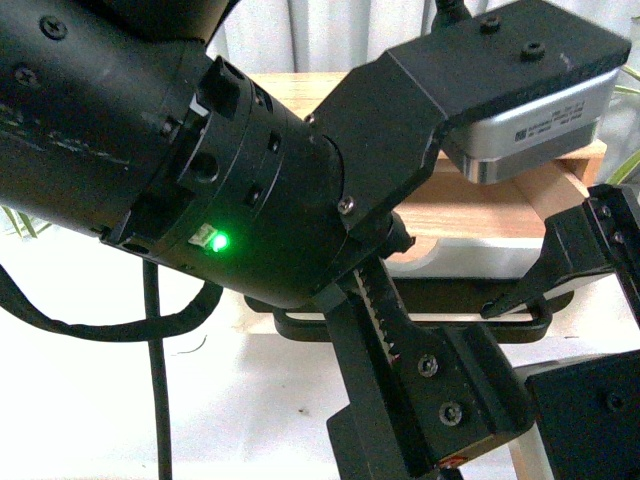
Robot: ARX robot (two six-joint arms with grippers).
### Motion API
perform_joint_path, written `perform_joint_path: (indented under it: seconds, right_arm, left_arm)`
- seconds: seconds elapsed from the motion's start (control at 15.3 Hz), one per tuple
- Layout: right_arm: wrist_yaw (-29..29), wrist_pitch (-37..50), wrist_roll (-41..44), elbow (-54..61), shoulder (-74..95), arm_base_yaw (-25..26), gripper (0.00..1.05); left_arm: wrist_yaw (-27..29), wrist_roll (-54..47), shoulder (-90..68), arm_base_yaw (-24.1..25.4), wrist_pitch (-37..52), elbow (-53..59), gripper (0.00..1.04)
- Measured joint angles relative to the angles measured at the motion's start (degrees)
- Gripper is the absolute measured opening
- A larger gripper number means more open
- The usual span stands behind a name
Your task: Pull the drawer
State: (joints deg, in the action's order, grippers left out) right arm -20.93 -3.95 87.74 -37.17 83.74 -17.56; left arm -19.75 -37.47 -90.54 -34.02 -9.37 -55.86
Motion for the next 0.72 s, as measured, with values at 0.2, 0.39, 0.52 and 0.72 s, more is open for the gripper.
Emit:
perform_joint_path:
  seconds: [0.2, 0.39, 0.52, 0.72]
  right_arm:
    - [-0.46, -0.98, -1.05, -0.26, -2.01, 0.48, 0.98]
    - [-2.47, -3.02, -2.82, -2.12, -4.42, 1.92, 0.98]
    - [-6.54, -4.44, -6.84, -3.58, -7.91, 3.61, 0.98]
    - [-14.10, 0.98, -16.72, -3.74, -12.50, 7.30, 0.98]
  left_arm:
    - [-0.98, 1.64, 2.84, 0.00, 0.48, 1.20, 0.98]
    - [-2.58, 4.26, 5.14, 0.90, 2.80, 1.97, 0.98]
    - [-3.21, 8.76, 9.94, 2.84, 8.22, 3.48, 0.98]
    - [1.70, 15.06, 15.85, 9.05, 16.79, 7.56, 0.98]
